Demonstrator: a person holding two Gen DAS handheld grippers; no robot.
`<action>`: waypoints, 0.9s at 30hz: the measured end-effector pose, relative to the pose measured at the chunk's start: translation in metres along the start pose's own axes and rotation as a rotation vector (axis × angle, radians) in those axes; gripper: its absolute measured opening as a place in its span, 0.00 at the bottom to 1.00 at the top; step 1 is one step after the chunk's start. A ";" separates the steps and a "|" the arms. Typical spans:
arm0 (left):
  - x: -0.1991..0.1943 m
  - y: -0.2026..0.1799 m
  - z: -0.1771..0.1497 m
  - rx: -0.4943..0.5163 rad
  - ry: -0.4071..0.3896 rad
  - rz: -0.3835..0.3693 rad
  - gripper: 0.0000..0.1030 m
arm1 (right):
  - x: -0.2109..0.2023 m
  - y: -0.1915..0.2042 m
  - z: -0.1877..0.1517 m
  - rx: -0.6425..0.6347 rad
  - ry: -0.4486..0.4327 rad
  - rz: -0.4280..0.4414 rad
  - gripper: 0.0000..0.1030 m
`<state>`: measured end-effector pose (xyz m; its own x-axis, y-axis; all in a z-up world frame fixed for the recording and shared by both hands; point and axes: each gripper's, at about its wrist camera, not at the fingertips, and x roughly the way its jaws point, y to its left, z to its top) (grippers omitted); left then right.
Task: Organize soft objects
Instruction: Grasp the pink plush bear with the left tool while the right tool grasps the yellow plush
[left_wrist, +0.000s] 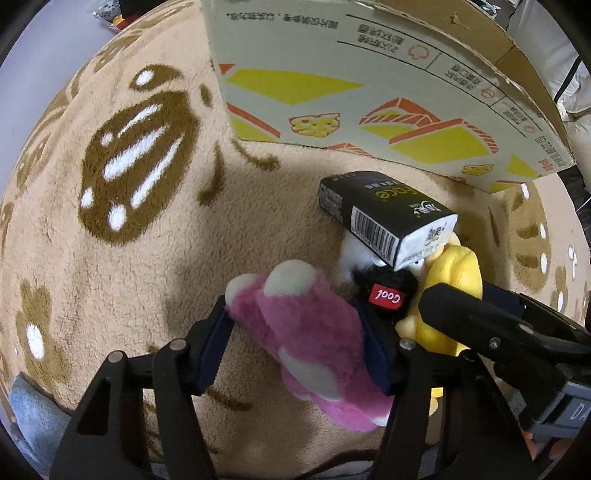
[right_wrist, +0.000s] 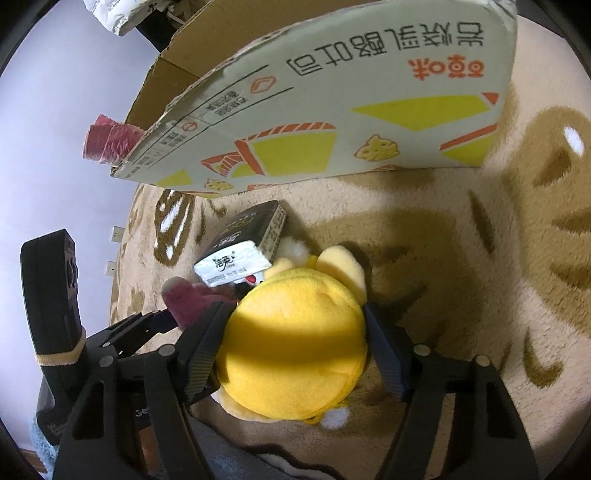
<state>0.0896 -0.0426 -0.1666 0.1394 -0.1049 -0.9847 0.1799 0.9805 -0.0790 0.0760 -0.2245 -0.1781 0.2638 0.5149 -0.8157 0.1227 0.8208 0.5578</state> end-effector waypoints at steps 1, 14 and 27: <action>-0.001 0.000 0.000 -0.004 -0.002 -0.002 0.60 | -0.001 0.000 0.000 -0.005 -0.001 -0.001 0.74; -0.008 0.014 -0.009 -0.028 0.000 -0.007 0.56 | 0.015 -0.005 0.001 0.031 0.029 -0.007 0.73; -0.034 0.022 -0.029 -0.027 -0.067 -0.007 0.52 | -0.011 0.016 -0.006 -0.123 -0.081 -0.108 0.60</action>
<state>0.0610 -0.0123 -0.1398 0.2032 -0.1215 -0.9716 0.1544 0.9838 -0.0908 0.0691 -0.2155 -0.1610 0.3321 0.4045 -0.8521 0.0379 0.8970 0.4405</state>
